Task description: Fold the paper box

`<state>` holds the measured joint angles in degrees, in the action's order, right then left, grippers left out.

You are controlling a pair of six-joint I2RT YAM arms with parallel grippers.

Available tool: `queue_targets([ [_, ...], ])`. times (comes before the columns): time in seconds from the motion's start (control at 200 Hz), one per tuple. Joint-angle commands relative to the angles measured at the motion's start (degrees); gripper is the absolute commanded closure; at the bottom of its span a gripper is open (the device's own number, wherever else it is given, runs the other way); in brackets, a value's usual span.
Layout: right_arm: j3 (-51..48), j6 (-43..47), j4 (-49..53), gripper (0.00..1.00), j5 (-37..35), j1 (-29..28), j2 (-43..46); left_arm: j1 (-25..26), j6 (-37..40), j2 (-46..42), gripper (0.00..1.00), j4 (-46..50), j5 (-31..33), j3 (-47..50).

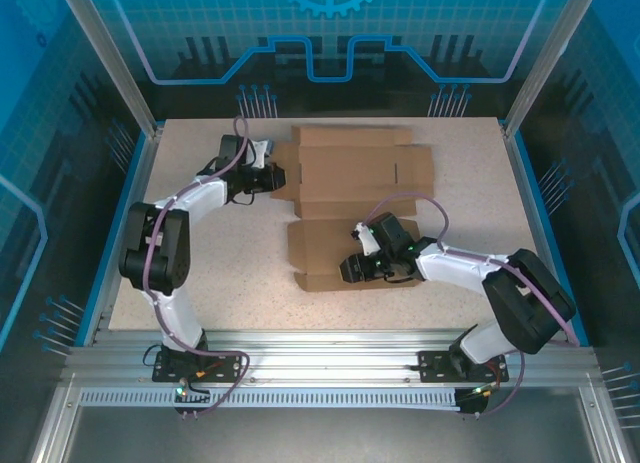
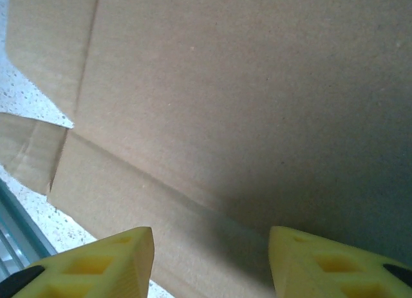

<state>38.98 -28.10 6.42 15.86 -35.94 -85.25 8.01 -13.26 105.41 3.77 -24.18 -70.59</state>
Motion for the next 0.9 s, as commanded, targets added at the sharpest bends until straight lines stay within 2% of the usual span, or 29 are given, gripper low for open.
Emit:
queue_targets([
  [0.0,0.3,-2.1,-1.3,0.53,-2.1,-1.1,-1.6,0.8,-0.1,-3.4,0.90,-4.9,1.0,2.4],
  [0.53,1.3,-5.5,-2.7,0.73,-5.3,-1.3,-5.7,3.0,0.6,-9.3,0.90,-8.0,5.2,10.6],
  [0.896,1.6,-6.9,-4.3,0.80,-5.6,-1.3,-7.2,4.7,2.1,-12.9,0.90,-7.5,8.6,15.2],
])
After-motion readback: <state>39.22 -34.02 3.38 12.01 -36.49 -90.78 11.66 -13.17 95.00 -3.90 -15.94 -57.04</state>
